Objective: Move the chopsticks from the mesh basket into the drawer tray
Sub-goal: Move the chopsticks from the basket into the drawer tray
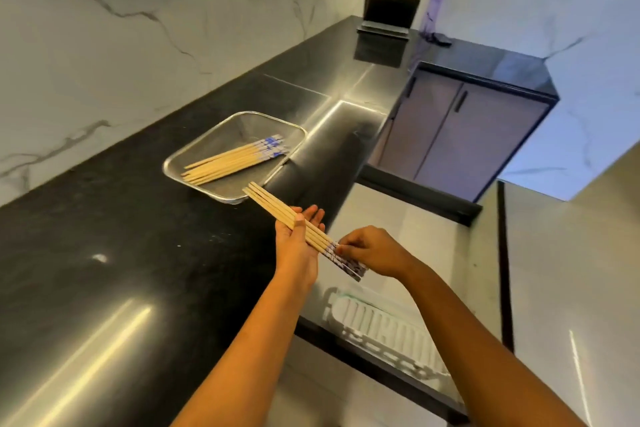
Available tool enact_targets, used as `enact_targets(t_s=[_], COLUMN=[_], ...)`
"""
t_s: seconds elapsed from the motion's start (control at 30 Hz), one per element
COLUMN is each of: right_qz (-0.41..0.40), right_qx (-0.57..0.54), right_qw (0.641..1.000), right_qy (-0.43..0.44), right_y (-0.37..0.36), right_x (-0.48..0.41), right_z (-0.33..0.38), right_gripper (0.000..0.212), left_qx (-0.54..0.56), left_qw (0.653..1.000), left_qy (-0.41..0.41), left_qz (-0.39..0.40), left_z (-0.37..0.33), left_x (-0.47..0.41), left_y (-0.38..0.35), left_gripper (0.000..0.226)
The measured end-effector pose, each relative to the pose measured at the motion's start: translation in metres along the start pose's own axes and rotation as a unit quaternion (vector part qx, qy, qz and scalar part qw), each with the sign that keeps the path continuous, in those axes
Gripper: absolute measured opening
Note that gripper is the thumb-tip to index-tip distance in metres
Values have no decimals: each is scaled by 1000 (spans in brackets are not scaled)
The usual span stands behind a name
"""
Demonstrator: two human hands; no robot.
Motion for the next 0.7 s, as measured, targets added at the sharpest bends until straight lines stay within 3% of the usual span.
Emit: enact_targets(t_s=[0.27,0.43,0.57,0.7], right_qz=[28,108,126,171], right_qx=[26,-22,-65,-14], right_qw=[998,990,983,978], right_qy=[-52,-87,-118,-118], right_y=[19,17,7,-1], right_x=[12,22,31,32], right_z=[-61,-106,-142,-172], right_gripper=[24,16,18,22], left_qx=[-8,25,-2,-62], left_qw=[987,978,972,977], left_qy=[142,198,232,199], left_qz=[81,66,41,-54], left_z=[106,150,168,167], left_x=[12,26,33,25], left_y=[-45,-46,-43,-23], left_gripper=[19,14,12,19])
Point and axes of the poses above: each hand's wrist, its own x-axis away from the middle knuckle, its own y-axis out of the back of the hand, z = x × y, the point moved 4 cm from there along -x, towards the middle knuckle, and after that the axes turned 10 degrees about -x, right-handed, at the moved point
